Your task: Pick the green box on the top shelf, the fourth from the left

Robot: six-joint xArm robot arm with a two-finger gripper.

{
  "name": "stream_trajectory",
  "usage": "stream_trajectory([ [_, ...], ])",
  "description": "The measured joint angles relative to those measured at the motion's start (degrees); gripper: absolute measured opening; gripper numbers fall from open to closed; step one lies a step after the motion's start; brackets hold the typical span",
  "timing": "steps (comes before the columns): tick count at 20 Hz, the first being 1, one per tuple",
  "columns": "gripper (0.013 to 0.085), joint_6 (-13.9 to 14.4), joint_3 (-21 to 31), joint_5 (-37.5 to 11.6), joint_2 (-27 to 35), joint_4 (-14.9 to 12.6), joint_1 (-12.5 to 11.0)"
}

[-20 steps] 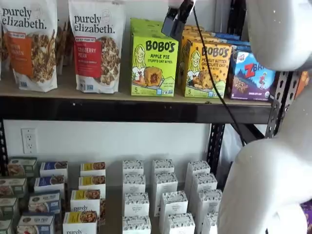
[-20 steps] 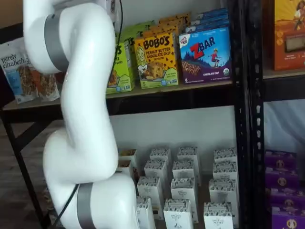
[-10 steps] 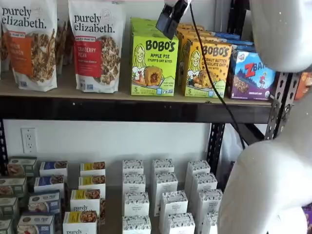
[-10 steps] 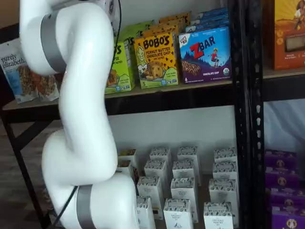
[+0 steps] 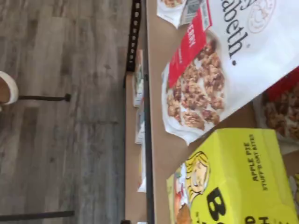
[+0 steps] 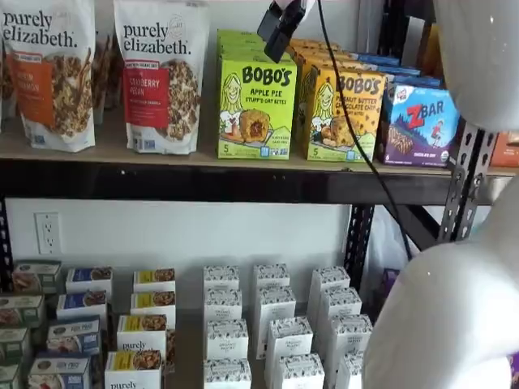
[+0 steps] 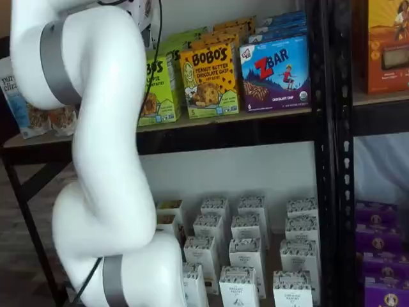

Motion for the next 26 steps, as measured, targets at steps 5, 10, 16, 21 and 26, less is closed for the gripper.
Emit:
stream_trajectory([
  [5, 0.0850, 0.38, 0.43, -1.57, -0.06, -1.59, 0.79],
  [10, 0.0850, 0.32, -0.30, -2.08, 1.11, -2.61, 1.02],
  [16, 0.0850, 0.32, -1.45, -3.69, 2.60, -3.31, 1.22],
  [21, 0.0850, 0.67, -3.31, -3.82, 4.37, -4.09, 1.67],
  [26, 0.0850, 1.37, -5.70, -2.68, 6.45, -5.06, 2.48],
])
